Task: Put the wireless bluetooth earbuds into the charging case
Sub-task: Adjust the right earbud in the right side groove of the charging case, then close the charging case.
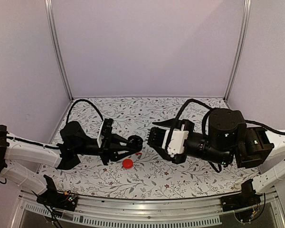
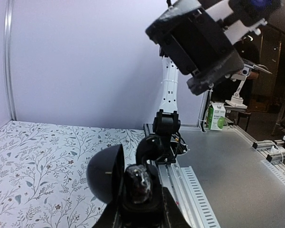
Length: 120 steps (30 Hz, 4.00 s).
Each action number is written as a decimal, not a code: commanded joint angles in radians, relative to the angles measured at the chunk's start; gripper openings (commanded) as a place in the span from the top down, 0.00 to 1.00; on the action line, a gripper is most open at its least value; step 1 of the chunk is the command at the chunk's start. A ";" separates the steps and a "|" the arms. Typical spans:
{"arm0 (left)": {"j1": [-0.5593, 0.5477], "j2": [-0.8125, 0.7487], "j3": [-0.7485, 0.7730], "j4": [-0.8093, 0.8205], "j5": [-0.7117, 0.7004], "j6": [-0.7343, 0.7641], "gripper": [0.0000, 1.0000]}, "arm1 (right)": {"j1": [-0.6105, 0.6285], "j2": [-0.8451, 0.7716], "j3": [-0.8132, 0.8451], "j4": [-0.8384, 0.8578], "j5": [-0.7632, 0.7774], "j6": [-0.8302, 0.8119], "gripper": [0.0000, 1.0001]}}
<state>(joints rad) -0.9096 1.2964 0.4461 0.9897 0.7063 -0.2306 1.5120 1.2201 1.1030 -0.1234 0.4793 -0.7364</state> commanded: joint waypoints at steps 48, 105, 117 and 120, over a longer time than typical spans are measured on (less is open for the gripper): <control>0.042 0.006 0.028 0.013 -0.141 0.104 1.00 | -0.354 0.159 0.204 -0.189 -0.593 0.963 0.65; 0.033 -0.020 0.009 0.013 -0.117 0.114 1.00 | -0.454 0.069 0.216 -0.154 -0.591 0.828 0.66; 0.034 -0.062 0.014 -0.044 -0.020 0.177 1.00 | -0.557 -0.010 0.157 -0.163 -0.849 0.752 0.45; 0.032 -0.051 0.032 -0.057 0.011 0.168 1.00 | -0.558 0.029 0.170 -0.195 -0.970 0.686 0.45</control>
<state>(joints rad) -0.8806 1.2507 0.4564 0.9585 0.6609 -0.0765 0.9569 1.2201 1.2697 -0.2878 -0.2901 0.0349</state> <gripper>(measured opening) 0.187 0.551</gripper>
